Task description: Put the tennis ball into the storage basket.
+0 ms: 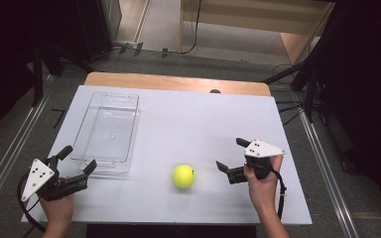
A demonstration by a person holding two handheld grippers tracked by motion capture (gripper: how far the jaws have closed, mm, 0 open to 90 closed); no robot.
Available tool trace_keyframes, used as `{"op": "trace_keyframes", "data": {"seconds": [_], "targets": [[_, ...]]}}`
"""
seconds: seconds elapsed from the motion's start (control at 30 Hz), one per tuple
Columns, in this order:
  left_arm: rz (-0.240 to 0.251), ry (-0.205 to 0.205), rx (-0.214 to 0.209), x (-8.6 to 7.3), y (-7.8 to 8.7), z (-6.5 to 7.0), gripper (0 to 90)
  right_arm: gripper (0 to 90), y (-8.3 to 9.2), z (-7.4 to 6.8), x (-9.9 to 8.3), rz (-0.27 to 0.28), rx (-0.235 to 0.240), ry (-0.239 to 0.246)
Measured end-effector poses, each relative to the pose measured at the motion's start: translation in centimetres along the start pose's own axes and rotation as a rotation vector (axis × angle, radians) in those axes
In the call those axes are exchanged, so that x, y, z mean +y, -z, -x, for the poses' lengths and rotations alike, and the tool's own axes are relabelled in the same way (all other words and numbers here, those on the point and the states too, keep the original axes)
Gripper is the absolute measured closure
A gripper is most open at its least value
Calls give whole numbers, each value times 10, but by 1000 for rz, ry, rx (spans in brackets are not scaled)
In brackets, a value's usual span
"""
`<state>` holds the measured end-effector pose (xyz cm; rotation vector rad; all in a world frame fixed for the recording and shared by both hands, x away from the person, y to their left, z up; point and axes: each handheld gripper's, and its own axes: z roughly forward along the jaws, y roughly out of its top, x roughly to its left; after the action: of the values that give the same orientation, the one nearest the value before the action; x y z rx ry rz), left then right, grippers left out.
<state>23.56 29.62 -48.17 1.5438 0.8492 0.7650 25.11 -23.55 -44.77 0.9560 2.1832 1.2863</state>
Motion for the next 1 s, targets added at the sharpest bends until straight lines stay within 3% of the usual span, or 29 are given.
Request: {"op": "trace_keyframes", "data": {"seconds": [1.0], "targets": [[1,1,-1,0,0,0,110,0,-28,-15,19,-82,85,47]]}}
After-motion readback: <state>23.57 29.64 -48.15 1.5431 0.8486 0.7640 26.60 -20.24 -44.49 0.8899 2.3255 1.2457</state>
